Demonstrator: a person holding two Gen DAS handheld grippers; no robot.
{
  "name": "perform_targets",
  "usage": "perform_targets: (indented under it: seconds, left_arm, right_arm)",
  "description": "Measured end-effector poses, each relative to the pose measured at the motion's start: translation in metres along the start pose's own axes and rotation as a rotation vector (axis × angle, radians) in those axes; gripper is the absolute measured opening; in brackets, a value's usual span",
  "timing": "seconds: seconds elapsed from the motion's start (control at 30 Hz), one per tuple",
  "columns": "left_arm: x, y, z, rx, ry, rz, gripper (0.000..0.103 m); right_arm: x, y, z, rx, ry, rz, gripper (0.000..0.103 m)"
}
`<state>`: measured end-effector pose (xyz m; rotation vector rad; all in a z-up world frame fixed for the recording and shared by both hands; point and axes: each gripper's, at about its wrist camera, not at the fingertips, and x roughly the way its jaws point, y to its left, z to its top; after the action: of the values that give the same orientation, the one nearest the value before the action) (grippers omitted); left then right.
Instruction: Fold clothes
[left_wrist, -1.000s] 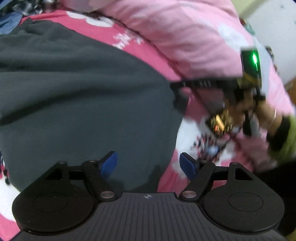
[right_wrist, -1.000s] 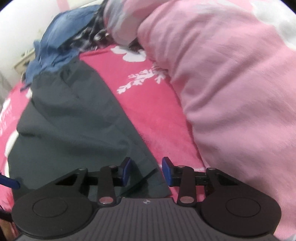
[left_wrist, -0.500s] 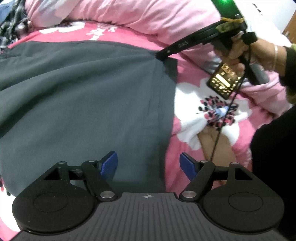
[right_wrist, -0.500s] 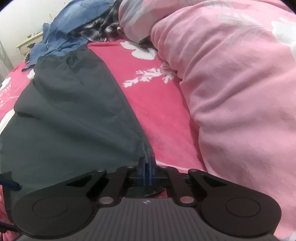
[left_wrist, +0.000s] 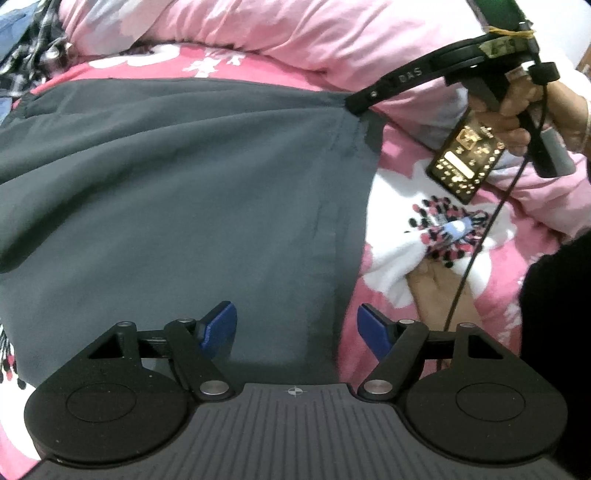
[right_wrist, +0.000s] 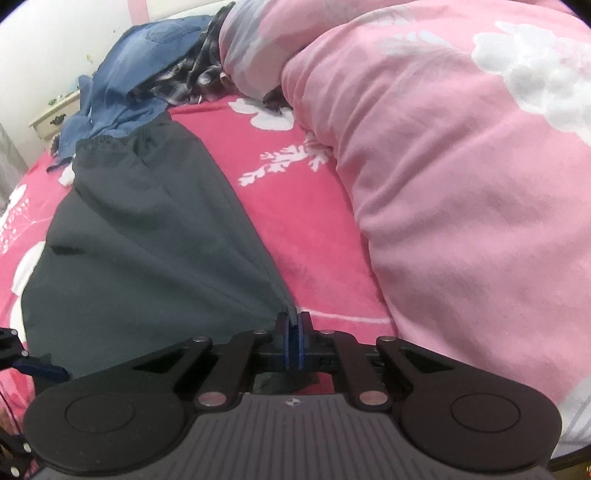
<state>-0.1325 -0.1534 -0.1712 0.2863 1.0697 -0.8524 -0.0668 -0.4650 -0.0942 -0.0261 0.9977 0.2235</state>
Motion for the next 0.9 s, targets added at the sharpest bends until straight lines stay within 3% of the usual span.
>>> perform_targets:
  seconds: [0.23,0.33,0.47,0.9]
  left_arm:
    - [0.005,0.005,-0.002,-0.027,0.015,0.007,0.071]
    - [0.006,0.004,-0.002,-0.016,0.014,0.013,0.071]
    - [0.006,0.003,-0.002,-0.007,0.013,0.018,0.072]
    - [0.007,0.002,-0.002,-0.010,0.017,0.021,0.073]
  right_arm:
    - [0.002,0.030,-0.018,-0.209,-0.002,-0.066,0.010]
    - [0.003,0.033,-0.022,-0.207,0.000,-0.066,0.010]
    - [0.003,0.029,-0.022,-0.185,-0.002,-0.073,0.018]
    - [-0.010,0.034,-0.028,-0.186,-0.058,-0.086,0.018]
